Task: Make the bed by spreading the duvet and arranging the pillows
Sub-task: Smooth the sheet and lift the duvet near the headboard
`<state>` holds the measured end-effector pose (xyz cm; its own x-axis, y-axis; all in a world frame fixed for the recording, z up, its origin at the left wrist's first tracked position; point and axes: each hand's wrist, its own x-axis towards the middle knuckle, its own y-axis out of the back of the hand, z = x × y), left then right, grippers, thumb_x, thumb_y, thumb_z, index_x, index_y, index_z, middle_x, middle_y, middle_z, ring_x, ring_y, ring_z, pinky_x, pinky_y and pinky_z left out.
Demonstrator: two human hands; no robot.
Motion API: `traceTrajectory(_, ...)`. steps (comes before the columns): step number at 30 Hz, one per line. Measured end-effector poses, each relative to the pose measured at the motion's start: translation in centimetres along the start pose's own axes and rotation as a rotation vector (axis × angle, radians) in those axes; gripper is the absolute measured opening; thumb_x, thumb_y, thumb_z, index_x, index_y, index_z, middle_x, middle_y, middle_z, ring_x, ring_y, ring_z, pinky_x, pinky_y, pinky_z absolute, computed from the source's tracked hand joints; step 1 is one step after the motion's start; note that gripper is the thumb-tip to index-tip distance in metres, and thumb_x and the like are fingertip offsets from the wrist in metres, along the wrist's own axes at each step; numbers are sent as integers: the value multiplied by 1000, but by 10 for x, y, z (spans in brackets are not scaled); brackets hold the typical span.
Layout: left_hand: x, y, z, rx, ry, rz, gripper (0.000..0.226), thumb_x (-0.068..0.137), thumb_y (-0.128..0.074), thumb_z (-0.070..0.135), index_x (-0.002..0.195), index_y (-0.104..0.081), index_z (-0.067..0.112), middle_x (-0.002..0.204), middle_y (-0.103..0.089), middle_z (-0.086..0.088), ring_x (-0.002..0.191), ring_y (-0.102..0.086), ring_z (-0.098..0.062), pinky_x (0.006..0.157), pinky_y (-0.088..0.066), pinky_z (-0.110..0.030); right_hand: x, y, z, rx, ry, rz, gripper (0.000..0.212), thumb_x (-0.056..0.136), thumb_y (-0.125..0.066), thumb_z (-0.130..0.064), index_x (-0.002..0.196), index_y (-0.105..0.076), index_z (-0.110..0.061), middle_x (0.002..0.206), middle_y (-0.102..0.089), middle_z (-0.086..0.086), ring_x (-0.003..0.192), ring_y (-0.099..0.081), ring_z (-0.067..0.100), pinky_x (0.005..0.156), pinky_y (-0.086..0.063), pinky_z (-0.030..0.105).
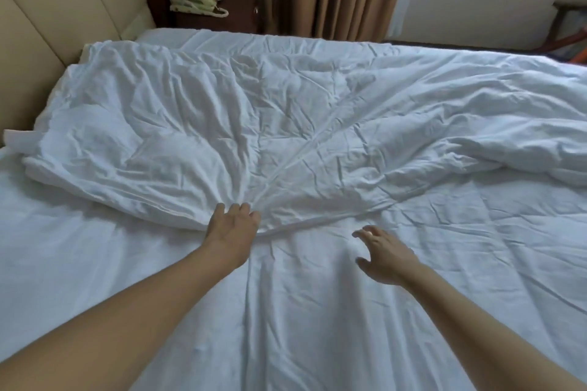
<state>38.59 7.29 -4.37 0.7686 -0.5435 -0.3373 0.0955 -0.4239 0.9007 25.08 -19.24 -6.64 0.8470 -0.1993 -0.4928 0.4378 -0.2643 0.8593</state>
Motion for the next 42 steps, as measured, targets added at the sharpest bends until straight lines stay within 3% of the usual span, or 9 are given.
traceTrajectory(10, 69, 65, 176, -72, -214, 148, 54, 87, -59, 43, 132, -42, 18, 129, -47, -1, 118, -49, -22, 95, -41, -36, -11, 15, 188, -33, -121, 2, 65, 94, -52, -40, 152, -26, -27, 161, -14, -1, 149, -16, 19, 117, -26, 36)
traceTrajectory(15, 138, 88, 267, -294, -276, 21, 103, 76, -73, 53, 153, -11, 23, 156, -21, -4, 141, -29, -26, 111, -32, -42, 8, 30, 284, -41, -216, 12, 70, 96, -50, -44, 155, -18, -24, 163, -7, 0, 150, -9, 20, 116, -26, 39)
traceTrajectory(19, 195, 84, 315, -498, -229, -176, 121, 64, -83, 54, 151, 0, 43, 163, 9, -5, 150, -3, -35, 116, -21, -56, 42, 35, 334, -83, -227, 49, 65, 98, -38, -56, 153, -21, -27, 165, 0, 2, 152, 2, 22, 120, -20, 44)
traceTrajectory(25, 236, 41, 343, -373, -222, -260, 136, 44, -92, 51, 150, -6, 45, 161, -1, -3, 140, -25, -45, 115, -28, -50, 103, 37, 368, -88, -217, 140, 59, 100, -32, -54, 153, -23, -31, 164, 13, 5, 151, 12, 23, 119, -15, 49)
traceTrajectory(29, 243, 38, 344, -442, -247, -174, 129, 42, -94, 45, 148, -20, 37, 158, -19, 4, 134, -40, -34, 111, -33, -37, 140, 45, 387, -76, -198, 183, 49, 99, -38, -44, 146, -36, -30, 165, 4, 4, 151, 6, 22, 120, -4, 50)
traceTrajectory(33, 249, 36, 335, -541, -242, -112, 111, 49, -91, 44, 139, -29, 27, 145, -45, 7, 127, -52, -24, 100, -40, -31, 144, 48, 398, -56, -65, 259, 40, 102, -36, -27, 139, -44, -17, 134, -47, 8, 134, -40, 26, 117, -16, 42)
traceTrajectory(37, 269, 45, 317, -568, -148, -95, 70, 67, -79, 53, 121, -45, 24, 121, -65, 2, 114, -61, -25, 85, -41, -32, 133, 72, 388, -47, -175, 307, 41, 93, -47, -53, 104, -61, -15, 112, -65, 13, 109, -59, 32, 88, -42, 36)
traceTrajectory(39, 273, 51, 308, -587, -99, -36, 45, 70, -64, 53, 106, -55, 27, 110, -70, 2, 109, -63, -27, 83, -45, -33, 126, 83, 386, -90, -220, 286, 60, 81, -55, -70, 109, -59, -16, 114, -66, 13, 111, -60, 32, 88, -42, 36)
traceTrajectory(42, 258, 52, 314, -473, -83, 5, 15, 80, -58, 33, 92, -61, 24, 100, -69, -10, 100, -63, -34, 78, -48, -35, 98, 95, 392, -253, -192, 201, 67, 74, -64, -69, 118, -58, -18, 120, -64, 9, 115, -59, 29, 91, -44, 34)
